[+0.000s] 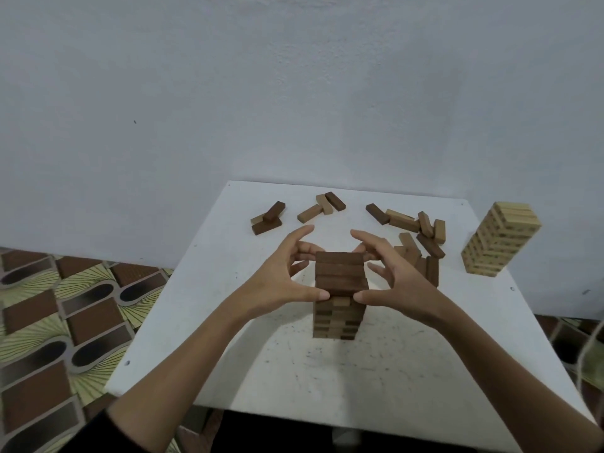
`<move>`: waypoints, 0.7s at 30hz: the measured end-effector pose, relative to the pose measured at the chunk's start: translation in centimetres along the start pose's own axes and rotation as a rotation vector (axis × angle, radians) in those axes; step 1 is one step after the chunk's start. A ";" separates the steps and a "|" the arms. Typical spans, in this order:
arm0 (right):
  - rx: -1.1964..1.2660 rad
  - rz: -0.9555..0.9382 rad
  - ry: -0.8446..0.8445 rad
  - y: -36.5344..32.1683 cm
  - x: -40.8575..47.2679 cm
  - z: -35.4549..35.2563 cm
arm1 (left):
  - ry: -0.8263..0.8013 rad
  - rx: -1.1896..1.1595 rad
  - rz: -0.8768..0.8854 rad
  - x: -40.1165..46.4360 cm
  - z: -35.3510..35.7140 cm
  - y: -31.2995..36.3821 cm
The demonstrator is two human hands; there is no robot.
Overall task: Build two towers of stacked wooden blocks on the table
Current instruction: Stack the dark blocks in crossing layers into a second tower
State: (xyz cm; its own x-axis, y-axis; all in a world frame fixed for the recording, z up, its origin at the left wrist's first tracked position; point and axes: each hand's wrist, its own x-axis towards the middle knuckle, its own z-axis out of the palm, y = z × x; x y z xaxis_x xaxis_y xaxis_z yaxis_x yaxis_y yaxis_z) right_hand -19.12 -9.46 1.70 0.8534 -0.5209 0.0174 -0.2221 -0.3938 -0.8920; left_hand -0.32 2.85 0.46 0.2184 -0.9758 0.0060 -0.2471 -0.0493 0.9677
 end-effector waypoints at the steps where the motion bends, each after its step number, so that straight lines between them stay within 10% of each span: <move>1: -0.003 0.001 0.001 -0.1 -0.1 0.1 | 0.002 -0.003 0.001 -0.1 0.1 0.0; 21: -0.102 -0.014 -0.029 -0.1 -0.4 0.3 | -0.020 0.124 0.016 -0.3 1.2 -0.1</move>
State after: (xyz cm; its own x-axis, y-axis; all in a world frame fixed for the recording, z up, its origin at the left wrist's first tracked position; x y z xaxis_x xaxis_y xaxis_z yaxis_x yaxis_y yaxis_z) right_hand -19.36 -9.01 1.65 0.8697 -0.4933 0.0148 -0.2562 -0.4768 -0.8409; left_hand -1.45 2.87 0.10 0.1951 -0.9807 0.0151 -0.3654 -0.0584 0.9290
